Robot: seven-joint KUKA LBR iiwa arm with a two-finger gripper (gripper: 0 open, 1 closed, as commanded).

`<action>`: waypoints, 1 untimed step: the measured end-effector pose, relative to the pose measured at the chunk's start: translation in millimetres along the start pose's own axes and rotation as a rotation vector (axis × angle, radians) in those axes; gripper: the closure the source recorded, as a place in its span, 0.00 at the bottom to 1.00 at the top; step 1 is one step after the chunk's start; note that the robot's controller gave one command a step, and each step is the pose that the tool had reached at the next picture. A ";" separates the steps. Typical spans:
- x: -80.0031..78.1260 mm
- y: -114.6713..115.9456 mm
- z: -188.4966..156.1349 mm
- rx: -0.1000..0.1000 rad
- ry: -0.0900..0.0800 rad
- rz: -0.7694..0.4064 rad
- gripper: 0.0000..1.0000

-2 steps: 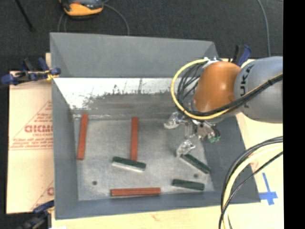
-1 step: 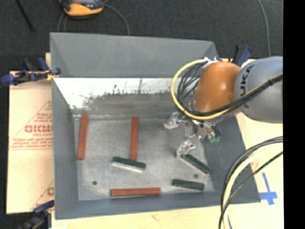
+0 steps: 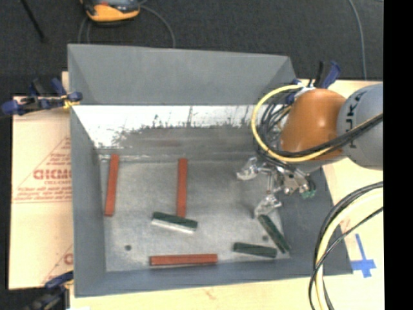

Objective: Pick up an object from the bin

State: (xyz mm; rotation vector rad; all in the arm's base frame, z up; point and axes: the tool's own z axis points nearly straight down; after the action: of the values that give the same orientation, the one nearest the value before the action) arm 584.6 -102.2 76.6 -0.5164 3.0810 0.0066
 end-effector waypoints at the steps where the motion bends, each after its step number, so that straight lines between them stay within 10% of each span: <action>1: 33.6 -35.3 -0.5 0.005 0.000 -0.019 0.00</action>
Offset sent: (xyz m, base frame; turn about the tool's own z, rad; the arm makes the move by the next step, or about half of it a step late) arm -0.0524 -0.0502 -0.0056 -0.6070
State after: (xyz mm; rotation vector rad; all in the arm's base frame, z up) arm 564.3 -146.6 76.5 -0.5456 3.0752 -0.0019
